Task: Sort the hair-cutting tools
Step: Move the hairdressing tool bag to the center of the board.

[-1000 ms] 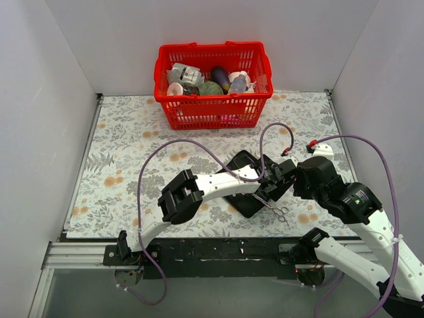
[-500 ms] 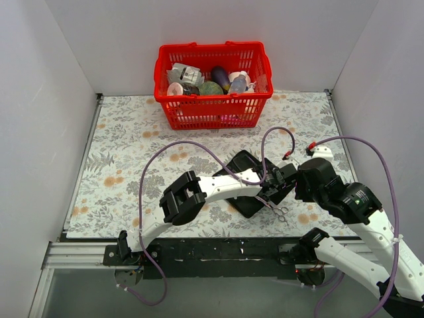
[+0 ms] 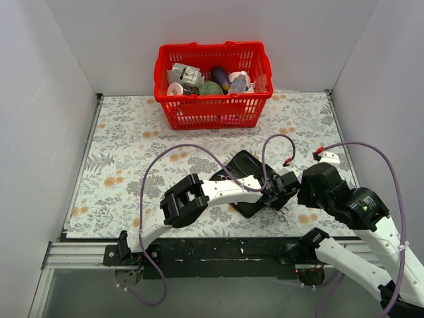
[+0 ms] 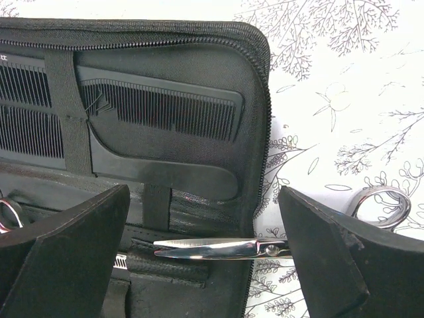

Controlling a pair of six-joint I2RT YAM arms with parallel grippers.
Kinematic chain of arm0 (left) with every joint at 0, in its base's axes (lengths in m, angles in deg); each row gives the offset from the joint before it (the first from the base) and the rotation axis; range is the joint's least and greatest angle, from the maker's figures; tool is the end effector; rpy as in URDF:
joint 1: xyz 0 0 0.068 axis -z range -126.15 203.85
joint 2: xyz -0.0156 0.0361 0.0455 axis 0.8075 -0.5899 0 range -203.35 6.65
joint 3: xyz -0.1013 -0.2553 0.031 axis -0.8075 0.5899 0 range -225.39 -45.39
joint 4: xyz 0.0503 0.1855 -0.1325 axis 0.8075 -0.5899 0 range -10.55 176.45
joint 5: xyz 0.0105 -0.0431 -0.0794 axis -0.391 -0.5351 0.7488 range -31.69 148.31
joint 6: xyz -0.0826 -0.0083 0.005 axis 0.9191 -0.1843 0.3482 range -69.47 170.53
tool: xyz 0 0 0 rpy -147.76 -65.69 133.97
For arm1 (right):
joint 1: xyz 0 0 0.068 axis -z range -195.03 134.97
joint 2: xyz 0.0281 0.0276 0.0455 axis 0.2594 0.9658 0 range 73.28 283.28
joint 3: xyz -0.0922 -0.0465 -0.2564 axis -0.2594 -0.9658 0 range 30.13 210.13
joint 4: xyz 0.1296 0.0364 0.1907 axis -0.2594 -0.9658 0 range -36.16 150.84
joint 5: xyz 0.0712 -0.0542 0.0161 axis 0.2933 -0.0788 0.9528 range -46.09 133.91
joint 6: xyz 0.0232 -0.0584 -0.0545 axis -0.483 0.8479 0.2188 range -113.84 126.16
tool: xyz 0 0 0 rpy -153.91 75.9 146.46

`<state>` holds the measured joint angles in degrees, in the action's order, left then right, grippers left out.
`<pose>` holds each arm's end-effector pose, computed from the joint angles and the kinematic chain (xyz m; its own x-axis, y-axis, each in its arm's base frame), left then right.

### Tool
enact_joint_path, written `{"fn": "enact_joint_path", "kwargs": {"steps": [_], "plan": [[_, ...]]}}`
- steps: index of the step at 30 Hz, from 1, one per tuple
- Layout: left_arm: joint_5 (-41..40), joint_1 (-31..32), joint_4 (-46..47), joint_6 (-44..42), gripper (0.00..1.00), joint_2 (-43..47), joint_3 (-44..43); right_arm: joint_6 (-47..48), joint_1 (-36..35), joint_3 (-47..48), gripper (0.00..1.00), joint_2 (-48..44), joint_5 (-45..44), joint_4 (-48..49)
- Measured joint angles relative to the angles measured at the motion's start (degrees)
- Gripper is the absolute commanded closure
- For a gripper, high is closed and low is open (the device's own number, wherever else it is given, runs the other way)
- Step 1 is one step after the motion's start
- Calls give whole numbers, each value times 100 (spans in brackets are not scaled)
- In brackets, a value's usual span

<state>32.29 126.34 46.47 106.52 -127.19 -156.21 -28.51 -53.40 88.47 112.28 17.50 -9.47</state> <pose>0.1778 -0.4576 0.1536 -0.8107 0.0938 -0.5779 0.2237 0.9618 -0.1576 0.0846 0.0258 0.3017 -0.6921 0.1019 -0.7146 0.0699 0.9948 0.0742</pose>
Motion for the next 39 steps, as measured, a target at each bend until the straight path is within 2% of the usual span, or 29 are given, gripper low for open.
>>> {"fn": "enact_joint_path", "kwargs": {"steps": [5,12,25,35,38,39], "plan": [[-116,22,188,33,2,15,118,-203,0,0,57,-168,48,-2],[-76,-153,704,127,2,345,782,-262,4,0,57,-153,42,387],[28,-894,1082,138,2,750,1497,-234,7,-2,57,-107,138,855],[-4,-1163,1132,127,2,964,1808,313,7,-125,59,463,831,1069],[131,-1268,929,125,2,1128,1945,717,7,-122,54,944,1038,1259],[227,-1320,809,120,2,1189,1978,887,7,-111,43,1132,1056,1357]]}}
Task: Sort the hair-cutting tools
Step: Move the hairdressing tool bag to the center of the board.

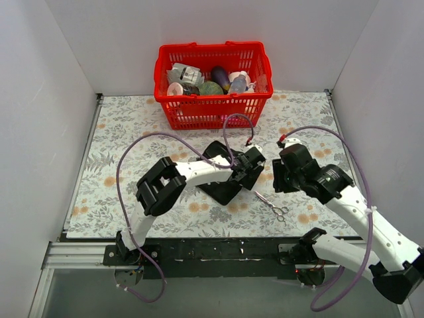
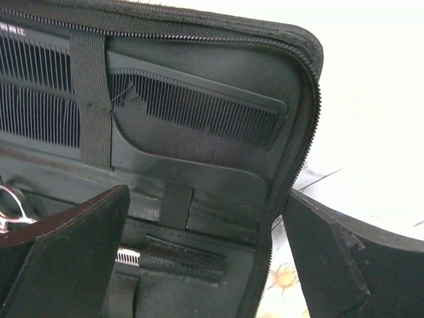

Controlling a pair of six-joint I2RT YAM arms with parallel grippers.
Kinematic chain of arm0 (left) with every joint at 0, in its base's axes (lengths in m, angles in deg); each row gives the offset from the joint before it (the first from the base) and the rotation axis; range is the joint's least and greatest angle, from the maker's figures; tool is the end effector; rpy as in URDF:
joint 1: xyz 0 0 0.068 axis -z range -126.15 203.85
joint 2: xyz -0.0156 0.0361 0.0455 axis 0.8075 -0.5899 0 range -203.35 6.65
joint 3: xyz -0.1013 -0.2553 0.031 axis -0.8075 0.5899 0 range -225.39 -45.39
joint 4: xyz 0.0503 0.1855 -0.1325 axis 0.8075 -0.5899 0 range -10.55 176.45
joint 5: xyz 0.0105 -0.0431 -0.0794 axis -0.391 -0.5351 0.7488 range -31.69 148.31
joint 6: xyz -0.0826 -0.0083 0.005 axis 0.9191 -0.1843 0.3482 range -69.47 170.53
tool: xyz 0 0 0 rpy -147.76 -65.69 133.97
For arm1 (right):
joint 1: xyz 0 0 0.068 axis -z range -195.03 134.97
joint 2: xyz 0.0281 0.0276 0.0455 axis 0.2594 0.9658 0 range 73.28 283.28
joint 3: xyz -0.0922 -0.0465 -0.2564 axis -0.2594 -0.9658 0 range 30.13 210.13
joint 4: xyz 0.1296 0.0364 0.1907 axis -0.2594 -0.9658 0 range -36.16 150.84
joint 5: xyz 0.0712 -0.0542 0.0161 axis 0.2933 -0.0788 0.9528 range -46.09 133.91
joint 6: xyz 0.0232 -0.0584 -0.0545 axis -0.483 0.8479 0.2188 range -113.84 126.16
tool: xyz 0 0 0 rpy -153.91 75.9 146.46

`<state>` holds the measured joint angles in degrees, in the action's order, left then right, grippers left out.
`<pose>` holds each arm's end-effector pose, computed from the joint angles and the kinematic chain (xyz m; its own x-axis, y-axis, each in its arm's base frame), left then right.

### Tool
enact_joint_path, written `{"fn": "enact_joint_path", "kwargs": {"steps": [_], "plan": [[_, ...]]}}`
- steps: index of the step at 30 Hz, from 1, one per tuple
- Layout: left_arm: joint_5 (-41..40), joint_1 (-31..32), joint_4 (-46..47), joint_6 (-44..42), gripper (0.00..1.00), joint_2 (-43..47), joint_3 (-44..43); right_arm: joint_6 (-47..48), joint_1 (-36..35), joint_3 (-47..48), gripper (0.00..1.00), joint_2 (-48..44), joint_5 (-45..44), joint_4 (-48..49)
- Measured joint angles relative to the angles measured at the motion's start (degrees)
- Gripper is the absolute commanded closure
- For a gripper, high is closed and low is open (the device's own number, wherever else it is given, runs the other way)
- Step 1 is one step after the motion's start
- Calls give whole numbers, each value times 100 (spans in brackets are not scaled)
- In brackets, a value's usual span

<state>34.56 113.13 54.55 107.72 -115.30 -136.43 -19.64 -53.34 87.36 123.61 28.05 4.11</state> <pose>0.2504 -0.3642 0.1567 -0.8286 -0.1115 -0.5487 -0.0064 0.9818 -0.1898 0.1284 0.0761 0.2949 -0.7391 -0.0502 -0.6718 -0.1513 0.9841 0.0929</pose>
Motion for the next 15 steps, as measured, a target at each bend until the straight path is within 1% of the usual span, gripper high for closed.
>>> {"fn": "enact_joint_path", "kwargs": {"steps": [3,6,10,12,13,15], "plan": [[313,-157,-310,-20,2,232,105,577,0,118,31,452,-7,319],[693,-299,-542,-17,2,662,164,1338,0,496,29,868,-116,621],[1123,-439,-560,50,2,1650,293,2218,0,1034,27,1707,-398,776],[1274,-503,-470,90,2,2157,424,2562,0,1001,27,1996,-356,721],[1102,-560,-505,129,2,2391,546,2741,0,949,27,2011,-238,673],[1370,-817,-472,212,2,2793,841,2979,-35,765,26,1943,-79,662]]}}
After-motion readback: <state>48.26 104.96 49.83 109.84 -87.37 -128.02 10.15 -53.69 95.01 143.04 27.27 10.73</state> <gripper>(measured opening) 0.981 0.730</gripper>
